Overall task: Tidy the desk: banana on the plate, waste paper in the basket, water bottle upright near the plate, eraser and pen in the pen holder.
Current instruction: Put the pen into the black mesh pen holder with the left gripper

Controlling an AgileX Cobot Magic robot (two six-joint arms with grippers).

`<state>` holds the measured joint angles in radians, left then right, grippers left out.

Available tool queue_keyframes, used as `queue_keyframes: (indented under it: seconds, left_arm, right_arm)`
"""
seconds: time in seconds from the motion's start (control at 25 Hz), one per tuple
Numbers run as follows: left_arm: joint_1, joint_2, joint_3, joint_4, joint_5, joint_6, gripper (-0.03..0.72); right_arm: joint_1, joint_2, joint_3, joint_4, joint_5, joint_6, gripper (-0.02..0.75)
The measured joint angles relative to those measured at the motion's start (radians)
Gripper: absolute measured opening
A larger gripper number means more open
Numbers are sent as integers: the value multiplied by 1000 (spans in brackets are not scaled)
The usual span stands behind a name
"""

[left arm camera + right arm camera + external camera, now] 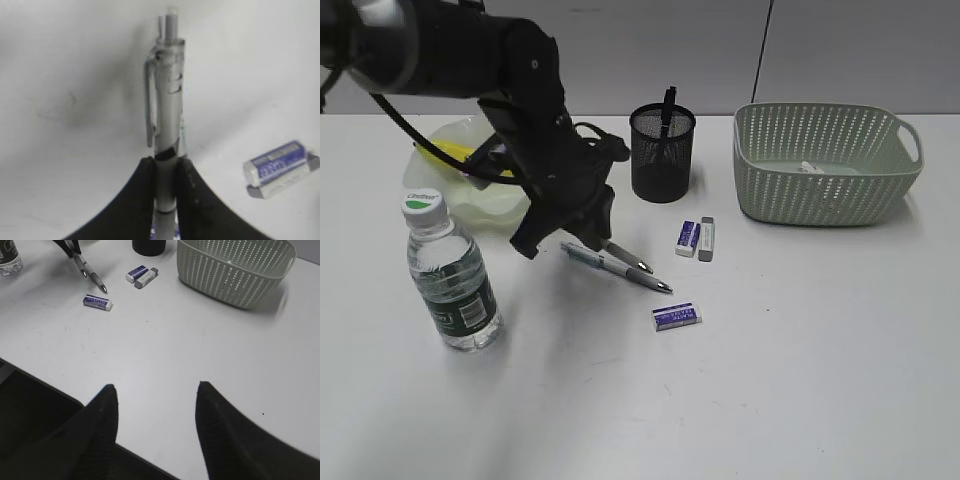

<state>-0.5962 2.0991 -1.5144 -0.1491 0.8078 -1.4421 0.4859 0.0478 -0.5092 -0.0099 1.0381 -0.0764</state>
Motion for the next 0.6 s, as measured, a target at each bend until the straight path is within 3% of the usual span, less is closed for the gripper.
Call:
queue_keyframes:
  seconds: [0.32, 0.6]
  left_arm:
    - [-41, -108, 0, 77, -67, 2, 87]
    - [-87, -118, 0, 128, -285, 35, 87]
  right_arm:
    - [0, 0, 0, 0, 0, 0, 407]
    - [0, 0, 0, 0, 0, 0, 407]
